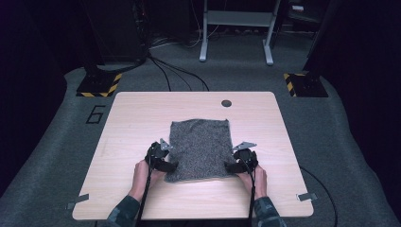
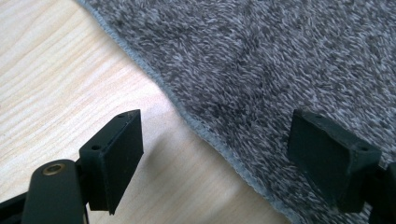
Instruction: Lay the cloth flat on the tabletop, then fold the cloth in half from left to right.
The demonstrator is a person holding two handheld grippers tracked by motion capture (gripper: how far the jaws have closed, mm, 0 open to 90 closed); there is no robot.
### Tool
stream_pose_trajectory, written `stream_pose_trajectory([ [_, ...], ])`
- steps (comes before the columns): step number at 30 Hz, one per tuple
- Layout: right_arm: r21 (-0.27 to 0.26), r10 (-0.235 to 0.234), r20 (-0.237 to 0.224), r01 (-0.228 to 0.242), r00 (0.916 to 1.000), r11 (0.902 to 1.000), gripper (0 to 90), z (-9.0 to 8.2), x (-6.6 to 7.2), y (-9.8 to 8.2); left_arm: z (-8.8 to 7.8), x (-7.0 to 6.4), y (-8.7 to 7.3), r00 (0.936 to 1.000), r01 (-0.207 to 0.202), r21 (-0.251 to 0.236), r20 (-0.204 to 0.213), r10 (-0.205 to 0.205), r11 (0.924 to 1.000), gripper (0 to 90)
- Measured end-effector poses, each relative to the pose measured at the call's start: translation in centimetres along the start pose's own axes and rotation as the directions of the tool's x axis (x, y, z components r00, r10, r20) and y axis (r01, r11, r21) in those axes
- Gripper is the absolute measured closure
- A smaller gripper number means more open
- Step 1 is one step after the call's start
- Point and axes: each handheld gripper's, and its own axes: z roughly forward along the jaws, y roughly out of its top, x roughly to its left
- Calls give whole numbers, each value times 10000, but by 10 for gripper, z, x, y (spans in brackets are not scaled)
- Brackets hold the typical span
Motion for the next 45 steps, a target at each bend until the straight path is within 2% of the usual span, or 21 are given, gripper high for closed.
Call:
stream_pose_trajectory([
  [3,-25,5,5,-5,10000,10000,178,-2,0,-3,-1,0,-1,10000,-46,56,74,46,10000,184],
  [11,-134,216,-179,-218,9996,9997,176,-10,-1,-15,-5,0,-9,9992,167,-39,356,-165,9999,184],
  [15,-114,135,-141,-137,9998,9998,176,-14,-1,-20,-6,-2,-10,9985,166,-64,521,-162,9998,184],
  [16,-83,214,-116,-215,9997,9997,176,-17,1,-22,-6,-4,-11,9979,289,-130,580,-281,9995,184],
  [17,-110,73,-129,-75,9999,9999,176,-18,-1,-23,-6,-5,-11,9979,247,-92,602,-241,9997,184],
  [18,-99,163,-143,-164,9998,9998,175,-18,-1,-24,-7,-6,-12,9970,272,-38,725,-269,9996,184],
  [23,-88,225,-192,-227,9996,9997,171,-21,-3,-27,-10,-11,-15,9963,290,-82,812,-283,9995,175],
  [27,-88,89,-212,-91,9997,9999,153,-23,-2,-27,-13,-6,-16,9947,555,-276,876,-529,9981,153],
  [31,-471,166,-540,-191,9984,9987,146,-31,4,-20,-20,7,-12,9889,1050,-546,1117,-984,9930,150],
  [33,-588,52,-661,-91,9978,9982,144,-34,10,-16,-21,14,-8,9883,1104,-628,1126,-1029,9919,147],
  [35,-679,-76,-855,18,9963,9977,144,-35,17,-12,-20,20,-4,9850,1283,-581,1240,-1203,9900,145],
  [39,-798,-376,-1093,290,9933,9964,142,-35,28,-7,-18,28,4,9836,1375,-593,1257,-1292,9887,139],
  [41,-761,-601,-1339,502,9892,9958,139,-32,40,-1,-15,33,11,9829,1408,-585,1277,-1325,9883,134],
  [44,-774,-719,-1554,604,9852,9952,132,-31,52,3,-10,38,18,9809,1507,-549,1323,-1424,9871,120],
  [45,-774,-719,-1554,604,9852,9952,132,-31,52,3,-10,38,18,9809,1507,-549,1323,-1424,9871,113],
])
